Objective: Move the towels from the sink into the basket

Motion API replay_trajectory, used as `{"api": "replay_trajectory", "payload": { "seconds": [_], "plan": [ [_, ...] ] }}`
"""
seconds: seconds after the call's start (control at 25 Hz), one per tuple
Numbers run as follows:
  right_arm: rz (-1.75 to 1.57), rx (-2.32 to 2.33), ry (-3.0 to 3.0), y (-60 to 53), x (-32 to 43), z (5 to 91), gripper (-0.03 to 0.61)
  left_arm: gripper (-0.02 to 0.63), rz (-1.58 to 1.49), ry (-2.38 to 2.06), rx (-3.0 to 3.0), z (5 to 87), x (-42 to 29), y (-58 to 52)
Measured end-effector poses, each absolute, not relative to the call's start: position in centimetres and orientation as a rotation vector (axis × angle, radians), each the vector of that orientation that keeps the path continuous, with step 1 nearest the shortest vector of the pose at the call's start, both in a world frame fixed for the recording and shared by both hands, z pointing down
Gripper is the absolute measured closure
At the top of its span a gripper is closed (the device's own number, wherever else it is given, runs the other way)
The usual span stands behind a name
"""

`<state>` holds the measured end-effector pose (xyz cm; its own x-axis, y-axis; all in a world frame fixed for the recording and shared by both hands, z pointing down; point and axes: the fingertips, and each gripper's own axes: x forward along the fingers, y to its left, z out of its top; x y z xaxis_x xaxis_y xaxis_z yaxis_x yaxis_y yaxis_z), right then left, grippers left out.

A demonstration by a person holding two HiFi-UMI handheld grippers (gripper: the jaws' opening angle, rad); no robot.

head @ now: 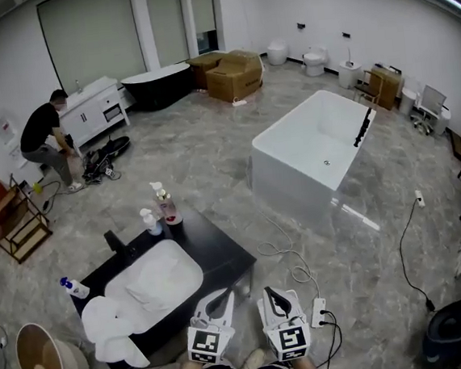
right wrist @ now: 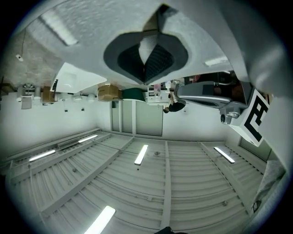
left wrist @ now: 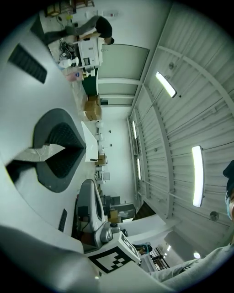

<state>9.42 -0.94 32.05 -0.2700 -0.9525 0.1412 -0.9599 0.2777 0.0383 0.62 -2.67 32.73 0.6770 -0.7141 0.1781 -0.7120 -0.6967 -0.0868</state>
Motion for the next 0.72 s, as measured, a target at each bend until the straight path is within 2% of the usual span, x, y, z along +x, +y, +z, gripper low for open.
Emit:
{"api": "replay_trajectory", "payload": {
  "seconds": [0.72],
  "plan": [
    [0.117, 1.221, -2.730, -6.1, -13.1, 35.4, 0.578, 0.604, -0.419, 1.867, -2.596, 35.5, -22.1, -3.3]
  ]
}}
